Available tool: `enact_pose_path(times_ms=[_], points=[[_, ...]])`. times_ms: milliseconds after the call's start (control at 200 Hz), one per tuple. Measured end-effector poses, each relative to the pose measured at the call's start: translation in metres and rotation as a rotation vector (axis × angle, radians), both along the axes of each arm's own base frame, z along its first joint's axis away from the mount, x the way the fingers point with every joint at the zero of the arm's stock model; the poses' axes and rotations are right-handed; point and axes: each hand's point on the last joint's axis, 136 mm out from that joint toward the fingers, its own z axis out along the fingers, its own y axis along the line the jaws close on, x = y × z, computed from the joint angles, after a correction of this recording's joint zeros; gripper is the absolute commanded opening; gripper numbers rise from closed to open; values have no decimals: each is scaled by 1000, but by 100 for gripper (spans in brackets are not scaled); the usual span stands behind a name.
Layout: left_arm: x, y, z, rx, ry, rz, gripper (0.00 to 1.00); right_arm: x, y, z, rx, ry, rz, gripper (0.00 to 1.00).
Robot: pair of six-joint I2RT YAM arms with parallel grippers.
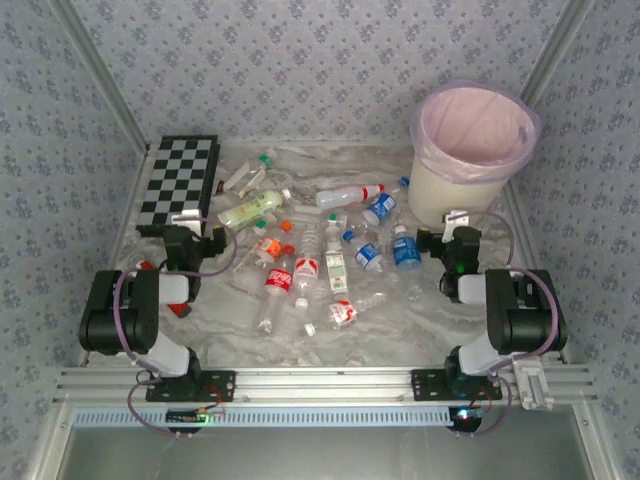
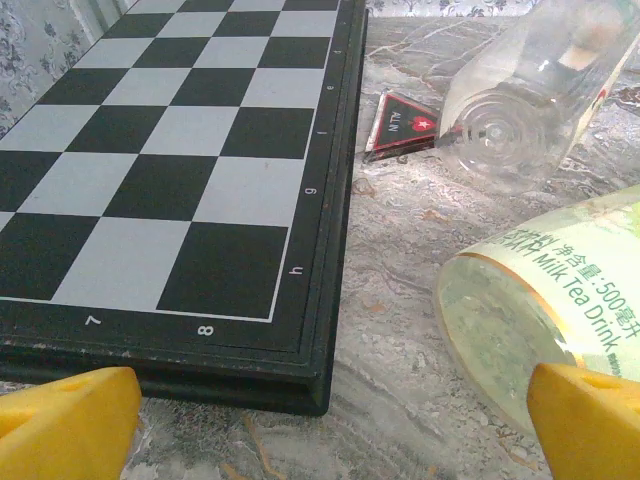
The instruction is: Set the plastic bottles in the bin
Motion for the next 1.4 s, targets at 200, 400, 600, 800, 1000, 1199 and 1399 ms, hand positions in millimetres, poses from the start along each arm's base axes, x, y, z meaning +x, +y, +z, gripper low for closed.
enact_pose_path(times_ms=[200,400,600,800,1000,1199,1399], points=[[0,0,0,0,0,0,99,0,0,0,0,0,0,100],[0,0,0,0,0,0,99,0,0,0,0,0,0,100],[0,0,0,0,0,0,99,0,0,0,0,0,0,100],[0,0,0,0,0,0,99,0,0,0,0,0,0,100],[0,0,0,-1,0,-1,99,0,0,0,2,0,3,100],[0,1,0,-6,2,-5,99,0,-1,0,3,0,0,100],[8,1,16,6,72,9,99,1,1,14,-43,38,-43,100]])
